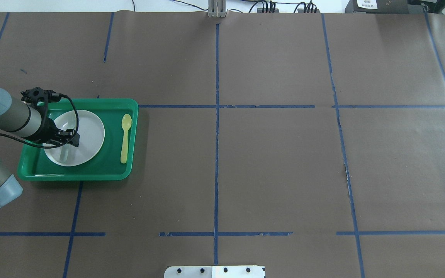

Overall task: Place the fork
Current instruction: 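Lower the left gripper and close it on the white fork, then carry the fork off the plate to the tray edge beside it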

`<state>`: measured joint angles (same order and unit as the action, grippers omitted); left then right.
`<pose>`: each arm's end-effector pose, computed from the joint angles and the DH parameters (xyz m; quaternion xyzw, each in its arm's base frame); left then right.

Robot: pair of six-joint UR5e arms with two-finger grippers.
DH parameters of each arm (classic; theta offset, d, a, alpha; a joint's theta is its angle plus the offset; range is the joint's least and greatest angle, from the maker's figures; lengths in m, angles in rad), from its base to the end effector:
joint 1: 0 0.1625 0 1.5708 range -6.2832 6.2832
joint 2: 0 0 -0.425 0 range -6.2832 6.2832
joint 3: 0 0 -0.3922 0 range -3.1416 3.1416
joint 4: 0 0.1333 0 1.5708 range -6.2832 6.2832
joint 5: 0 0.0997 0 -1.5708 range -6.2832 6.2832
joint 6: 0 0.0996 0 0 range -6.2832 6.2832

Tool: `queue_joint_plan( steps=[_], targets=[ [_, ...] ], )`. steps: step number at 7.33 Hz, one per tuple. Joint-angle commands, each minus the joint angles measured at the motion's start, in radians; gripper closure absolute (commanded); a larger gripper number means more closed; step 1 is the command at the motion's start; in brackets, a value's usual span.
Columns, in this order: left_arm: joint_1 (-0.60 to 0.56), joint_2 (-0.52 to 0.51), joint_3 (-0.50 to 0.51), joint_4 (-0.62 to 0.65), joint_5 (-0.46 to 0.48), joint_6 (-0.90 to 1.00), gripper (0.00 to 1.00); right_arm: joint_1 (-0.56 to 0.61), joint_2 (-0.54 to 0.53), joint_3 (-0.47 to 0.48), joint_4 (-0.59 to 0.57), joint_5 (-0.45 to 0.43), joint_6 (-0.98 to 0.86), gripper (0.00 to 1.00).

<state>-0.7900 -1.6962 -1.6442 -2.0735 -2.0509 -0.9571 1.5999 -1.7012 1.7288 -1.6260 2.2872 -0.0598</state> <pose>0.3397 -0.4669 0.5098 0.0450 0.3990 0.0011 0.9158 0.0805 -0.4322 0.6509 0.0027 -0.3508 -0.0095 0.9364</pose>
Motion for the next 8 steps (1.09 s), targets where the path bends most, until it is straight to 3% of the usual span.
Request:
queue_joint_plan(
  steps=[1,2,3,4,8],
  targets=[
    [0.0,0.001,0.001,-0.008,0.0,0.0,0.46,0.0,0.0,0.001,0.0,0.0,0.0,0.0],
    [0.0,0.001,-0.002,-0.007,-0.002,0.0,0.65,0.0,0.0,0.0,0.0,0.0,0.0,0.0],
    [0.0,0.003,-0.009,-0.001,-0.029,-0.002,0.96,0.0,0.0,0.0,0.0,0.0,0.0,0.0],
    [-0.002,0.003,-0.012,0.0,-0.07,-0.008,1.0,0.0,0.0,0.0,0.0,0.0,0.0,0.0],
    [-0.065,-0.002,-0.048,0.0,-0.075,-0.014,1.0,0.0,0.0,0.0,0.0,0.0,0.0,0.0]
  ],
)
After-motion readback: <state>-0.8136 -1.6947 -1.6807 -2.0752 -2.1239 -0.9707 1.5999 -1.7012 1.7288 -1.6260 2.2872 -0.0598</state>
